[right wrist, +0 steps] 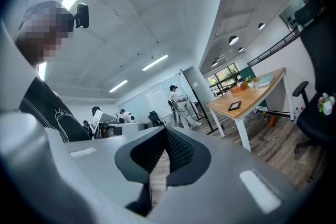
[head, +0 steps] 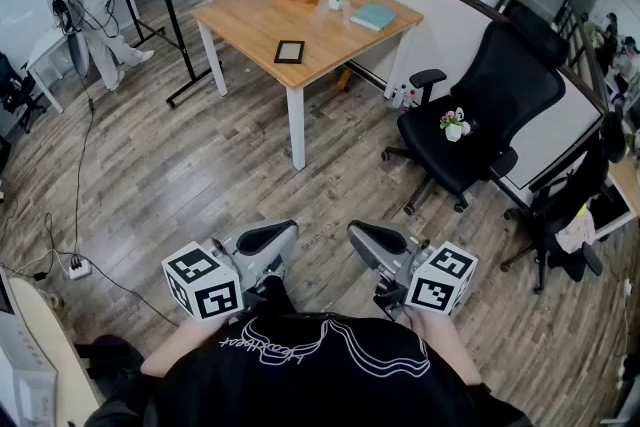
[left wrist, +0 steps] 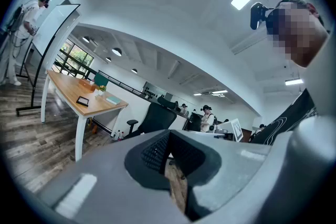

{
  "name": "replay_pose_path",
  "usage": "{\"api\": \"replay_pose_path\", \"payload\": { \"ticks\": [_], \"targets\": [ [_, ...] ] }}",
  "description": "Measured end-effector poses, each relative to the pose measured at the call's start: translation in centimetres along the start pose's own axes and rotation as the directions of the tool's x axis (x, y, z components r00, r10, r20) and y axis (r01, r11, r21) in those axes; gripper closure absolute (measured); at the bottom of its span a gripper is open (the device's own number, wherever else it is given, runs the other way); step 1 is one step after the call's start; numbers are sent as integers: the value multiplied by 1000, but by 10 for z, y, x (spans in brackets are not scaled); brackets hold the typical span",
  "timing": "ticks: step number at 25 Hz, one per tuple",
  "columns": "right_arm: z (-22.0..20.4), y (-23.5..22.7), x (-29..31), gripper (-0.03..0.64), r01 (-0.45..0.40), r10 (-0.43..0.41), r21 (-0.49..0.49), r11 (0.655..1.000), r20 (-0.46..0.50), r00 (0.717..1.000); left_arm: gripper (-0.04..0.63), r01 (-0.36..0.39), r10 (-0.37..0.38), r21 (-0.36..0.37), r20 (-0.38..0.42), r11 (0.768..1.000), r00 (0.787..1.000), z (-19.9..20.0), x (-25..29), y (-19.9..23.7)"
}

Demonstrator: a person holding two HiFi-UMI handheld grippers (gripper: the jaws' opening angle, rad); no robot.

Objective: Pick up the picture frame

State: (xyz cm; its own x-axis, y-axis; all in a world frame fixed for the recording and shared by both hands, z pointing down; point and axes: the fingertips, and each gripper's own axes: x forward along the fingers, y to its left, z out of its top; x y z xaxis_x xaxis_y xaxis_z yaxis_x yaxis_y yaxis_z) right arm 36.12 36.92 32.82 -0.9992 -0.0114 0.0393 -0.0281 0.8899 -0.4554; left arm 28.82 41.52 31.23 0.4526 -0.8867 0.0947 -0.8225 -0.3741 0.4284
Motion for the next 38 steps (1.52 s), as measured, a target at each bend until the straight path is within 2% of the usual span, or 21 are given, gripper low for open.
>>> {"api": "replay_pose_path", "payload": {
  "ticks": [7,14,23,29,34,38],
  "targets": [
    [-6,-5,0,594,15,-15,12,1000,3,1000,595,-4,4,5,-33,1000,999,-6,4,3],
    [-15,-16,-9,593,53,-53,21,998,5,999,595,-2,0,-29,-67,1000,998,-20,14,12],
    [-13,-41,3,592,110,-112,58,992,30,993,595,-25,18,-65,-107,998,994,-25,30,44],
    [-10,-69,17,520,171,-173,49,984,30,985,594,-36,26,-71,-137,997,990,-21,43,80],
    [5,-105,48,463,239,-241,55,969,39,970,497,-57,47,-60,-156,997,987,-1,53,135],
    [22,-136,82,414,283,-286,61,957,46,957,436,-63,53,-81,-125,995,991,29,63,186]
  ]
}}
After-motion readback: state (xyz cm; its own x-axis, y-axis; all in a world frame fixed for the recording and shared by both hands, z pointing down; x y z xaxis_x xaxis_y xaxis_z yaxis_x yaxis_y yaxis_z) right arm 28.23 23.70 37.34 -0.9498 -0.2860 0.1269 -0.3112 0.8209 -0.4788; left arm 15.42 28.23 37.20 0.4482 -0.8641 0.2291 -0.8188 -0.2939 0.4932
